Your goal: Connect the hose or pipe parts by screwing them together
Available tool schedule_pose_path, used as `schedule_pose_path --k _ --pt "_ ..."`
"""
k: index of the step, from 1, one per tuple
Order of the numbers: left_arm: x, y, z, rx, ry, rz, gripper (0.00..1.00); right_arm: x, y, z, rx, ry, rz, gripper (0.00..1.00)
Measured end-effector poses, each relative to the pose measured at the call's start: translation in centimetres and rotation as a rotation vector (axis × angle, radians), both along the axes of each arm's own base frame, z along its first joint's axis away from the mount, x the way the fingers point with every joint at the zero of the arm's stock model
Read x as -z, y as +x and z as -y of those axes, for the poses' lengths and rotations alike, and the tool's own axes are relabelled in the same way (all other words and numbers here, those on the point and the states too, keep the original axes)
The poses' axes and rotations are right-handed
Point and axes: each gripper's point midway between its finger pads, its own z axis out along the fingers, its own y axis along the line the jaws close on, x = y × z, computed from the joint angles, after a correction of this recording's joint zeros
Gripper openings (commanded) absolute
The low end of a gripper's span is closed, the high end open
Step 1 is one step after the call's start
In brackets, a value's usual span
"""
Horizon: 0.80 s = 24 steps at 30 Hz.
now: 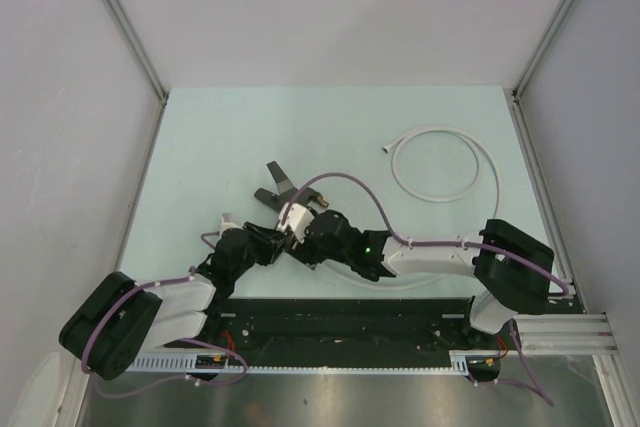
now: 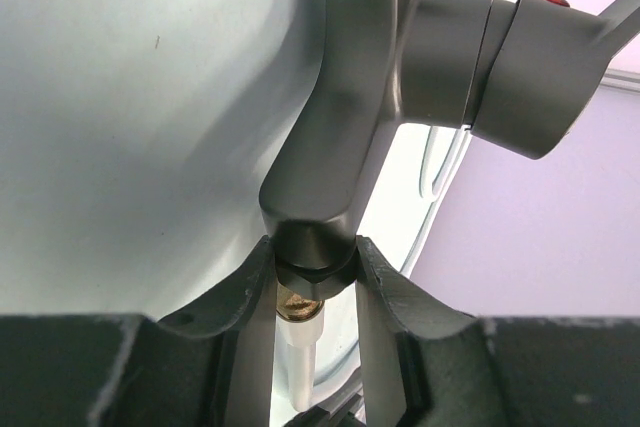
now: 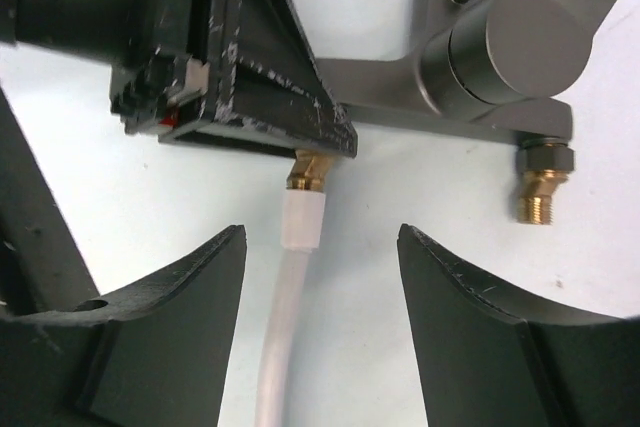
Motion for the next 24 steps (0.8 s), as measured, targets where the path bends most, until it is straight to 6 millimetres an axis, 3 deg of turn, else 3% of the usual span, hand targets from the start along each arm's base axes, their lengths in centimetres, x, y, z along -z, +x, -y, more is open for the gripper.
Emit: schedule_pose_path --k 6,13,21,24 --pt "-0.1 0.0 0.0 0.001 -0.001 0.001 0.00 1.5 -1.3 0.3 0.007 -0.177 0.199 0.66" --pt "-0.3 -0.1 0.1 0.008 -0.008 0.004 0.00 5.7 -1.9 0.8 0.014 -0.356 0.316 0.63" --pt "-0.3 -0.3 0.2 0.015 -0.011 0.000 0.00 6.6 -1.7 0.0 0.065 -0.413 0.449 0.61" --pt "-0.3 -0.3 0.2 0.016 -0.011 0.000 0.00 6.6 -1.7 -0.2 0.073 -0.414 0.472 0.56"
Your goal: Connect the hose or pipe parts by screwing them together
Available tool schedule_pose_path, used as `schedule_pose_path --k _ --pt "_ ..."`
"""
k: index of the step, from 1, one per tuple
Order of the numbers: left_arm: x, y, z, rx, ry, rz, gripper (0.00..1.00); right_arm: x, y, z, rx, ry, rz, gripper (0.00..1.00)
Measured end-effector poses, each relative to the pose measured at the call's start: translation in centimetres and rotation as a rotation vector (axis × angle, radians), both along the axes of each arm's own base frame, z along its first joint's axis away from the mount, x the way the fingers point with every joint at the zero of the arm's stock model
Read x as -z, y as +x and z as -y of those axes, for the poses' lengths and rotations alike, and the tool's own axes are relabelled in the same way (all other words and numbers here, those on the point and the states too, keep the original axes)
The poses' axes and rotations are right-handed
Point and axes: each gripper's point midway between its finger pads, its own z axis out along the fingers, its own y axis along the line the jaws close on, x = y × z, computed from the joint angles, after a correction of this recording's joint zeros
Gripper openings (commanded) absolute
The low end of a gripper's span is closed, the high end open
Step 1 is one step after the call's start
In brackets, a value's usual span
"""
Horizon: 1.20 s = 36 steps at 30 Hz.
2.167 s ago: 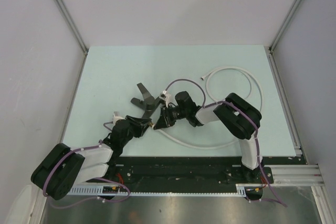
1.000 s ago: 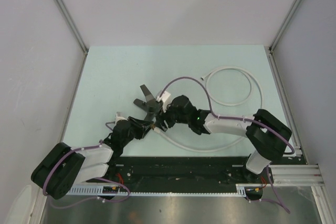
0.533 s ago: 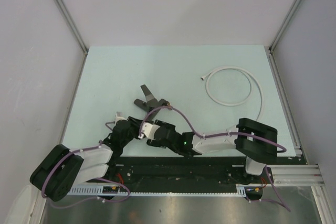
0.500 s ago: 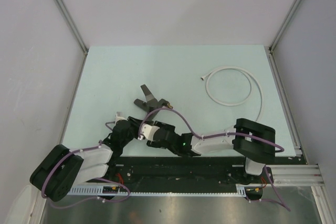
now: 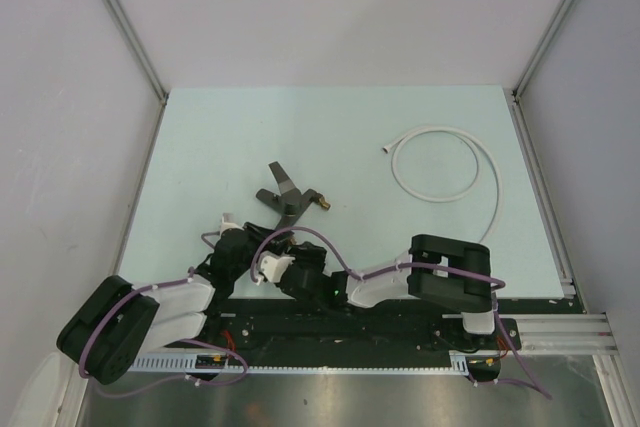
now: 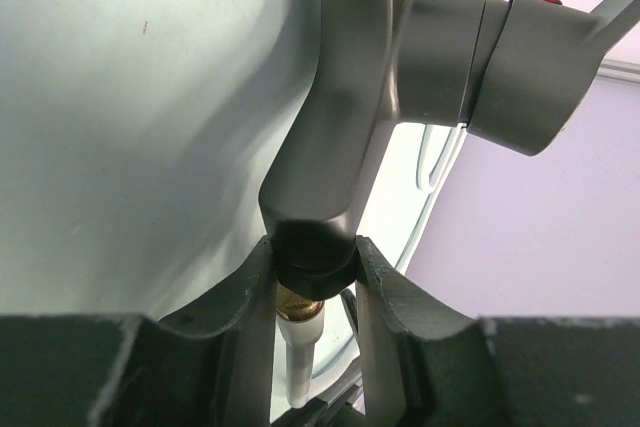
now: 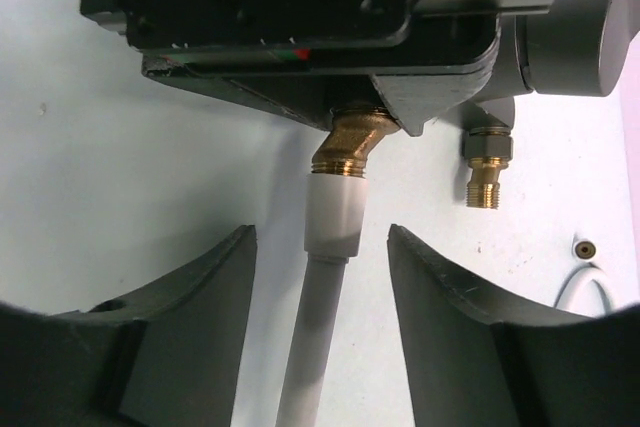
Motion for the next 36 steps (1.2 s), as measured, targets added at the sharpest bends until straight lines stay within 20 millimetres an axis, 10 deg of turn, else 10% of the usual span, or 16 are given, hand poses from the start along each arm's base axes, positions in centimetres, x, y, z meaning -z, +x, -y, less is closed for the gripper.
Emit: schedule_pose_path --k 12,36 --pt "-0.2 0.1 -0.2 -0.011 0.002 0.005 0.00 0.1 1.2 0.0 0.013 0.014 0.005 0.00" --pt "0.1 1.1 -0.9 -0.067 0.021 0.020 0.00 0.3 2.6 -1.0 -0.076 0.603 -1.035 0.00"
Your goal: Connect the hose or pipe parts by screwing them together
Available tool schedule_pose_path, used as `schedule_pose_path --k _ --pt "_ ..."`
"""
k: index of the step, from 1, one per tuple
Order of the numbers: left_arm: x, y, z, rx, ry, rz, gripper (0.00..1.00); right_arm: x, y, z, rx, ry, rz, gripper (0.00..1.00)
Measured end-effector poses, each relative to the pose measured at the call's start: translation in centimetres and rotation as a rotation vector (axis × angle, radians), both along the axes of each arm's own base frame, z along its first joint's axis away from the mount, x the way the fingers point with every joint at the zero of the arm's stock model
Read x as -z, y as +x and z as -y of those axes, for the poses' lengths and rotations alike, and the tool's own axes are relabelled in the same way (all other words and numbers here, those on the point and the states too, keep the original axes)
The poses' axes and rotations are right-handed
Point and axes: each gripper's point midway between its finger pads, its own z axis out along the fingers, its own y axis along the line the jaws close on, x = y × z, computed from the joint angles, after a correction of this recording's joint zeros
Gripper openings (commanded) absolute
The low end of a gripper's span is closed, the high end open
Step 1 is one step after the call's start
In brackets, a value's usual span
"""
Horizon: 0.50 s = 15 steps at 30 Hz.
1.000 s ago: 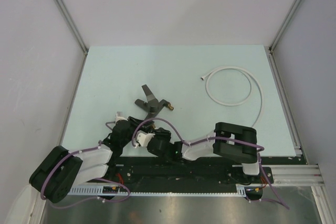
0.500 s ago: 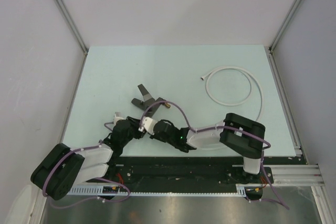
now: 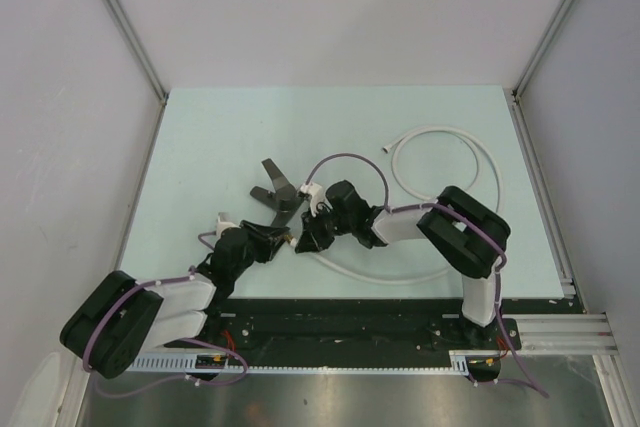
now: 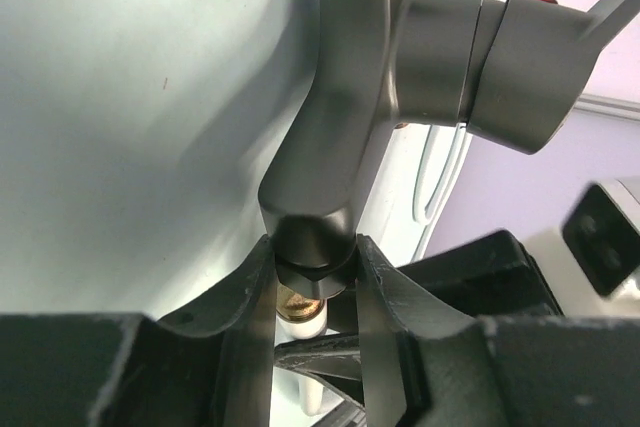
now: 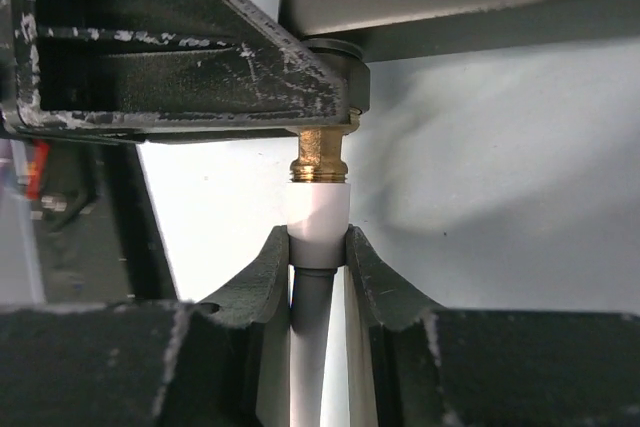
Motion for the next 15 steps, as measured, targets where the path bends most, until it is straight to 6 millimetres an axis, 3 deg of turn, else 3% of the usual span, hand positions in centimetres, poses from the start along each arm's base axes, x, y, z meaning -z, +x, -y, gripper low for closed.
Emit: schedule_pose_path --k 5,15 --pt "0.15 0.09 -0.18 -0.009 0.010 0.000 0.00 0.12 -0.17 -0.34 -0.005 0.121 -0.214 0.00" --pt "0.13 0.36 -0.46 -0.027 0.017 0.007 0.00 -0.02 -0.30 -0.79 0.009 0.256 -0.449 0.00"
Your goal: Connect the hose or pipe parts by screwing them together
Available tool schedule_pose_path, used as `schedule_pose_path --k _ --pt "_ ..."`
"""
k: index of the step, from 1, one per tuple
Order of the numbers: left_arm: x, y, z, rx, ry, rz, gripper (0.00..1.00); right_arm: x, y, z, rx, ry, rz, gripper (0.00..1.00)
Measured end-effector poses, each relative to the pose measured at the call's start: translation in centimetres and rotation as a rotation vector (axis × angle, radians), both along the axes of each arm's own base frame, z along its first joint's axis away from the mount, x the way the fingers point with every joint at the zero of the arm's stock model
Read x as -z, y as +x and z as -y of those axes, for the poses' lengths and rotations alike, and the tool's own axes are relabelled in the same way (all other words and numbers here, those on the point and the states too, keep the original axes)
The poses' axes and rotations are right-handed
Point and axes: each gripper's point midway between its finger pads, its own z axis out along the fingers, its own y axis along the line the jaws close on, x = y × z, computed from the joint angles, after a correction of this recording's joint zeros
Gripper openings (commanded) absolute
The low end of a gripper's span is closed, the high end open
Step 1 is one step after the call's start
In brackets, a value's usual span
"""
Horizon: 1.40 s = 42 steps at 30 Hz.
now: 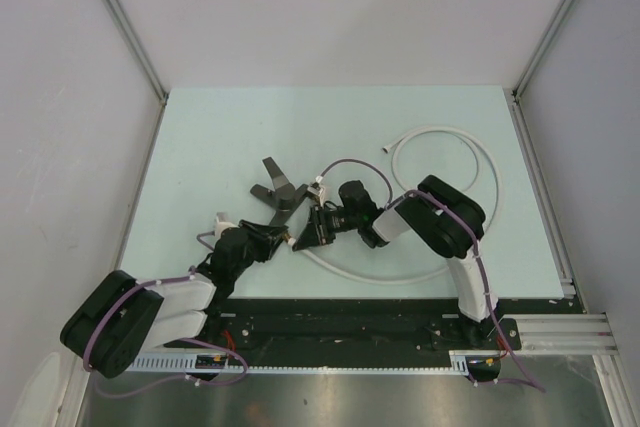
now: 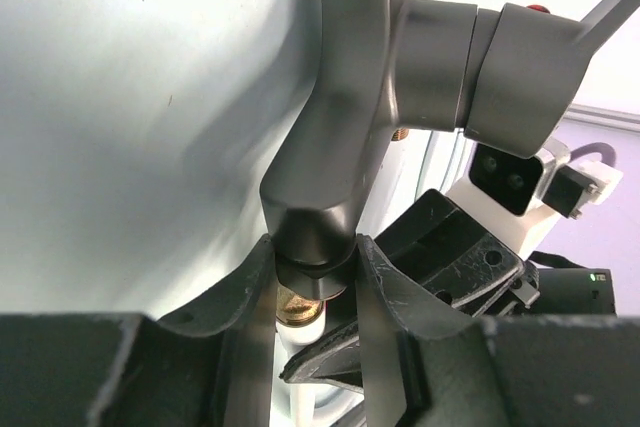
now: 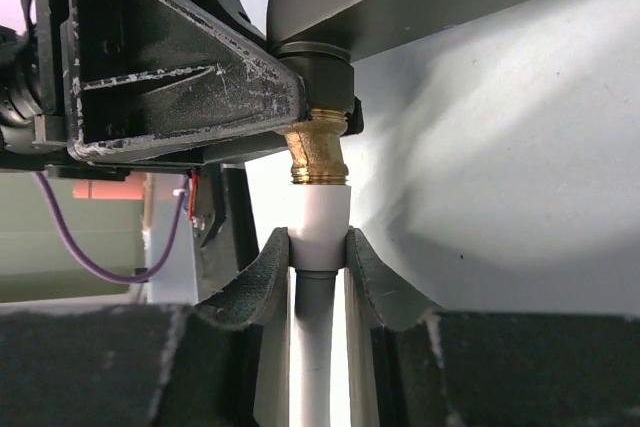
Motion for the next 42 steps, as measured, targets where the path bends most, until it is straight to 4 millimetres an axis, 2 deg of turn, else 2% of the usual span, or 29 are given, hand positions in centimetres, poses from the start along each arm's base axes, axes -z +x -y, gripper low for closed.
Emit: schedule_pose_path --k 3,5,7,9,10,15,20,25,26,27,32,35,42 --pt "-0.1 0.0 0.0 -0.001 -0.002 0.004 0.00 -0.2 -0.1 0.0 0.003 0.030 -0.044 0.00" --pt "-0.2 0.1 0.0 -0.001 -0.005 0.008 0.00 -0.4 -0.1 0.0 0.007 0.051 -0.069 0.05" --pt "-0.3 0.2 0.1 -0.003 -0.008 0.012 0.00 -0.6 0.0 0.0 0.011 0.068 -0.091 0.17" --pt "-0.5 0.2 0.1 -0.002 -0.013 0.016 0.00 -0.6 -0.1 0.1 0.018 0.074 -0.102 0.22" --pt "-0.5 0.2 0.1 -0.001 -0.014 0.016 0.00 -0.6 -0.1 0.2 0.020 0.074 -0.100 0.29" --pt "-0.4 0.0 0.4 0.012 -0.020 0.008 0.00 -0.9 0.2 0.3 0.037 0.050 -0.053 0.50" --pt "-0.2 -0.5 0.8 0.042 -0.028 -0.011 0.00 -3.6 1.4 0.7 0.085 0.018 0.080 0.68" --pt "0.2 -0.9 1.0 0.060 -0.025 -0.028 0.01 -6.1 2.5 1.6 0.142 -0.023 0.197 0.72" --pt "0.2 -0.9 1.0 0.060 -0.025 -0.029 0.00 -6.4 2.8 1.9 0.159 -0.043 0.217 0.75" --pt "0.2 -0.9 1.0 0.060 -0.024 -0.029 0.00 -6.6 3.0 2.3 0.177 -0.067 0.235 0.99" --pt "0.7 -1.0 0.9 0.070 0.005 -0.030 0.00 -7.6 3.3 4.0 0.254 -0.194 0.355 1.00" --pt "1.6 -1.1 0.8 0.083 0.039 -0.047 0.00 -8.6 2.5 4.8 0.274 -0.256 0.430 1.00" --pt "1.3 1.4 1.0 0.097 0.105 -0.031 0.00 -10.4 -0.1 6.3 0.282 -0.368 0.582 1.00"
